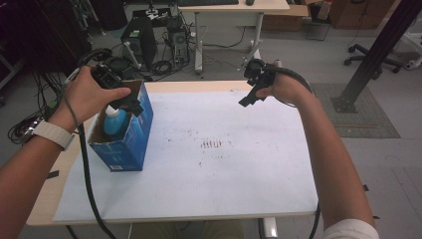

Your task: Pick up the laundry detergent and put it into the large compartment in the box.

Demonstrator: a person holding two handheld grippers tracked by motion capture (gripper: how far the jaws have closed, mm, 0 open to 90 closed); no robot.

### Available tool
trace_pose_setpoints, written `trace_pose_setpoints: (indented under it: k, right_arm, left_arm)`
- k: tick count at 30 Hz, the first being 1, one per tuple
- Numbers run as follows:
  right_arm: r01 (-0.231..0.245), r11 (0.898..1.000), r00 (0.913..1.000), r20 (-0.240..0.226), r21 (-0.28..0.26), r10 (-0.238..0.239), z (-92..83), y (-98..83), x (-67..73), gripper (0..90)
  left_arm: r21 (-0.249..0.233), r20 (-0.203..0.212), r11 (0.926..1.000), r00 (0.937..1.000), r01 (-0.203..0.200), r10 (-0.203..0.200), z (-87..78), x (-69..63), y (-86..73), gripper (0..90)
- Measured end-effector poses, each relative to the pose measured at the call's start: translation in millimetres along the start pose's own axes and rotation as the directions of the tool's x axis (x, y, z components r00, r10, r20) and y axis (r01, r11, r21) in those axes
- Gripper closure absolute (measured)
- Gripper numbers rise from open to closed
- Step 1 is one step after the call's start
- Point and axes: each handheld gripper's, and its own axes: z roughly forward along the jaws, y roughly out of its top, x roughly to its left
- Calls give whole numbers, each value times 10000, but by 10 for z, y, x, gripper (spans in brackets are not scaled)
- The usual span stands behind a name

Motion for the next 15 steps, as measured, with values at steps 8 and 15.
trace_pose_setpoints:
  k: [8, 15]
  right_arm:
    - [-23, 10000, 10000, 12, -8, 23, -4, -4, -9, 114]
    - [-72, 10000, 10000, 15, -9, 72, -7, -12, -20, 114]
  left_arm:
    - [108, 256, 9968, 9965, -798, 795, -17, -111, 59, 119]
    - [255, 587, 9855, 9844, -1678, 1661, 2, -212, 100, 118]
